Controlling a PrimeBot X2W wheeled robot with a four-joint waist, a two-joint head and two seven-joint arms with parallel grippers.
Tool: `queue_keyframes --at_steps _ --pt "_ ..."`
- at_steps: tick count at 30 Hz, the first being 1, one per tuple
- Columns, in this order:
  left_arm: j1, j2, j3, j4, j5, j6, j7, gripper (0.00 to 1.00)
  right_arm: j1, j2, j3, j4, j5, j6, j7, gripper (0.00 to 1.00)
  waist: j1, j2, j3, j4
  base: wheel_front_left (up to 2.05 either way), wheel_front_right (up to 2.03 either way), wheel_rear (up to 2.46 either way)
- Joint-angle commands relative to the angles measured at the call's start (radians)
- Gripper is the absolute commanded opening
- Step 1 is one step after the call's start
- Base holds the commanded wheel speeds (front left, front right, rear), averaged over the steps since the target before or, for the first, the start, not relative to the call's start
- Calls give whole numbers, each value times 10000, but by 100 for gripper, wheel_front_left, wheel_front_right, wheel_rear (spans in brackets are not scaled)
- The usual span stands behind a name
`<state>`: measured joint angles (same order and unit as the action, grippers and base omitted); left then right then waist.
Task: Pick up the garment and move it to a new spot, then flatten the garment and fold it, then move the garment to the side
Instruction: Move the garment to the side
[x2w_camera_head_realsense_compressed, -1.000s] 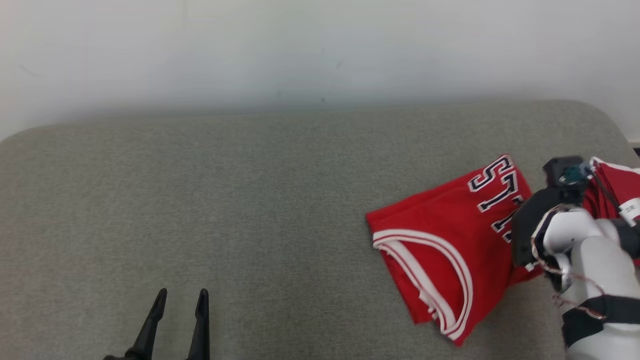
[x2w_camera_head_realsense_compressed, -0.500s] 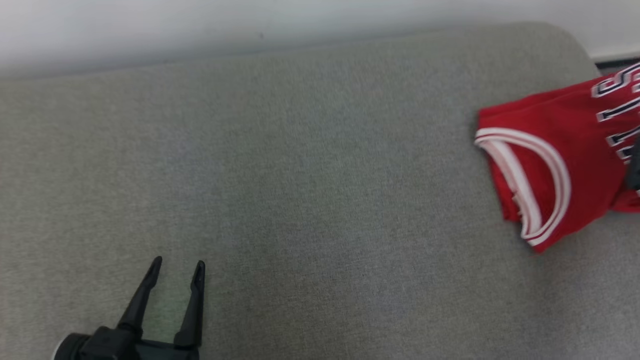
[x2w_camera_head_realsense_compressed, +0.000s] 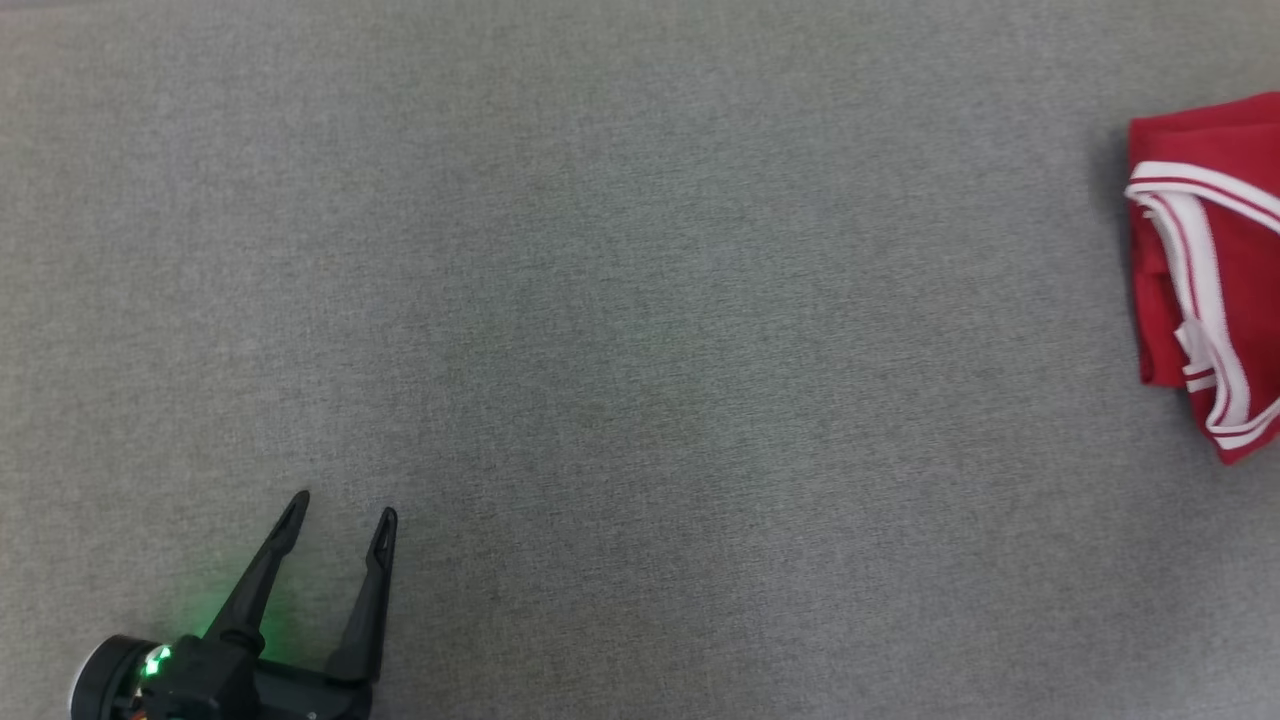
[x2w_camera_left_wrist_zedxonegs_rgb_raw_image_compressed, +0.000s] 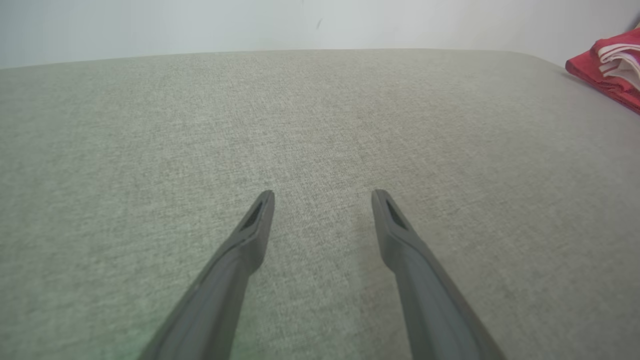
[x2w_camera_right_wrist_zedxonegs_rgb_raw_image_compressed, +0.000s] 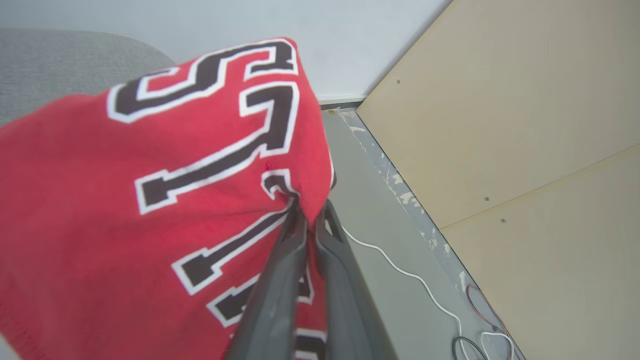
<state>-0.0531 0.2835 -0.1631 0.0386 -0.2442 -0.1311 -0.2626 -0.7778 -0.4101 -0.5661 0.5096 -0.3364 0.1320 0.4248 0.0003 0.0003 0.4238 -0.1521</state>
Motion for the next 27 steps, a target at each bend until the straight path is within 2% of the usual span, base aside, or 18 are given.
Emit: queue_keyframes --at_steps 1,2,3,8,13,14,17,20,27 --pt "-154 71 -23 -63 -35 17 -27 100 15 61 -308 -14 -446 -30 -95 0 -3 -3 236 195 0 0 0" --pt "-138 97 -37 -71 -36 17 -27 100 24 155 -454 -33 -663 -30 -166 33 -3 -3 237 208 0 0 0" --pt "-135 107 -53 -98 1 17 -28 100 66 246 -557 -48 -872 -29 -252 100 -3 -3 222 223 0 0 0" --pt "-123 -84 -44 -231 11 52 -29 100 367 559 -712 -87 -1274 -30 -697 100 -3 -3 -181 245 0 0 0" --pt "79 -352 75 -477 -67 42 -30 100 857 968 -380 -207 -968 -29 -1049 100 -3 -3 -962 301 0 0 0" --pt "260 -548 258 -495 -298 37 -30 100 1170 1143 -196 -306 -581 -30 -1265 100 -3 -3 -1431 358 0 0 0" --pt "482 -678 331 -461 -322 32 -30 100 1589 1370 117 -503 -123 -30 -1541 100 -3 -3 -1903 410 0 0 0" --pt "878 -1056 649 -335 -558 29 -32 100 2409 1647 568 -975 507 -30 -1977 100 -3 -3 -2695 498 0 0 0" --pt "1812 -1799 1599 155 -948 35 -31 100 4502 2153 2571 -2187 2045 -29 -2613 100 -3 -3 -4334 676 0 0 0"
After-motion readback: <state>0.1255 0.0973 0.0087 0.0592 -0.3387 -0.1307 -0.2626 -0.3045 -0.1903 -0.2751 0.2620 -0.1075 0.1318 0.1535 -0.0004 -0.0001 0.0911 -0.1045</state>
